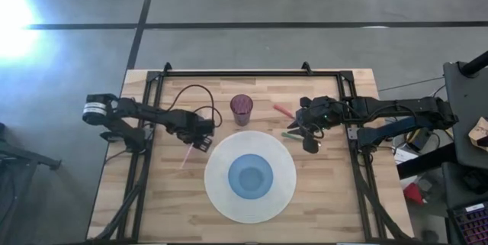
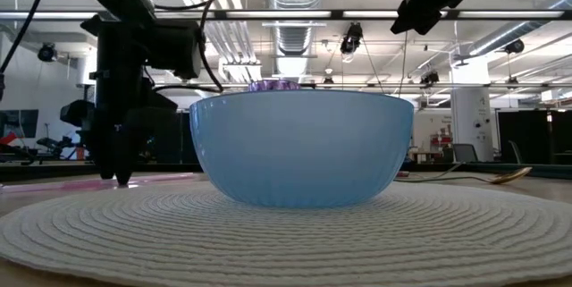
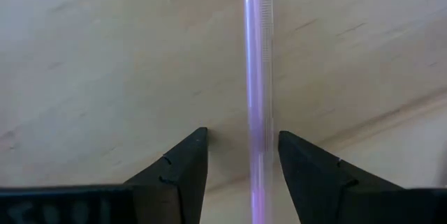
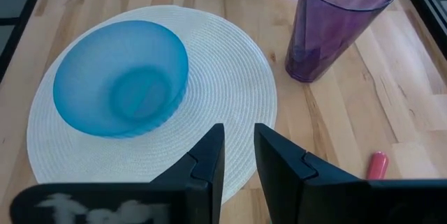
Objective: Pick & Place Utensil
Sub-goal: Put the straw into the cup
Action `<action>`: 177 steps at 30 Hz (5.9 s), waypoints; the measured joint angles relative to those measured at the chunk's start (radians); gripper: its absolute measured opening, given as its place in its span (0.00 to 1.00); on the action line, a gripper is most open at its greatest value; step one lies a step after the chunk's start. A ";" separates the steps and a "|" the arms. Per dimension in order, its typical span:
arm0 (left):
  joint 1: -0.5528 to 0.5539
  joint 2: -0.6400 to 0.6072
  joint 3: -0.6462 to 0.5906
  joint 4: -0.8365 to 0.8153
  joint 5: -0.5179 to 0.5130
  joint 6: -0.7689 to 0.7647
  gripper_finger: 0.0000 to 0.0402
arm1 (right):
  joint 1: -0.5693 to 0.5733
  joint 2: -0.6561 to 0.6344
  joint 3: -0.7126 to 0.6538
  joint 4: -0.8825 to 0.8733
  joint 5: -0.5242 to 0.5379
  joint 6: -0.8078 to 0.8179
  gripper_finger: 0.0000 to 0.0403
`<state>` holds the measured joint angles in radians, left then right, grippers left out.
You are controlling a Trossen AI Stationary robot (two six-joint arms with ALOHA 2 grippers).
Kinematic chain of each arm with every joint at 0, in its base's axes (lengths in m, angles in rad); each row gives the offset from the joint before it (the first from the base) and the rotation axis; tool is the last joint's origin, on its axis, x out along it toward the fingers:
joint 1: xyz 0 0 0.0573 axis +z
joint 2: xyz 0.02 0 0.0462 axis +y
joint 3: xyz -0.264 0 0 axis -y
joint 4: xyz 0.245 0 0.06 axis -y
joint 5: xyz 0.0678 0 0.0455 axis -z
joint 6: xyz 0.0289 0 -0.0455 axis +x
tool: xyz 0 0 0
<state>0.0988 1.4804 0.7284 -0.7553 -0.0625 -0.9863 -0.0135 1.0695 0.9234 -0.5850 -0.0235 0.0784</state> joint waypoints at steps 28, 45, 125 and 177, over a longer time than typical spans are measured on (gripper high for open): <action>0.004 0.000 -0.113 0.063 -0.012 0.080 0.00 | 0.000 0.000 0.000 0.050 0.000 -0.002 0.17; -0.003 -0.211 -0.075 0.032 -0.031 0.181 0.00 | 0.000 0.000 0.000 0.048 0.000 0.000 0.16; -0.002 -0.304 0.067 1.041 -0.110 1.144 0.00 | -0.086 0.291 0.144 1.026 0.044 -0.440 0.55; 0.005 -0.339 0.068 1.003 -0.121 1.175 0.01 | -0.102 0.399 0.363 0.714 0.025 -0.340 0.02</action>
<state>0.1036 1.1417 0.7967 0.2481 -0.1837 0.1883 -0.1152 1.4689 1.2865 0.1291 0.0019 -0.2611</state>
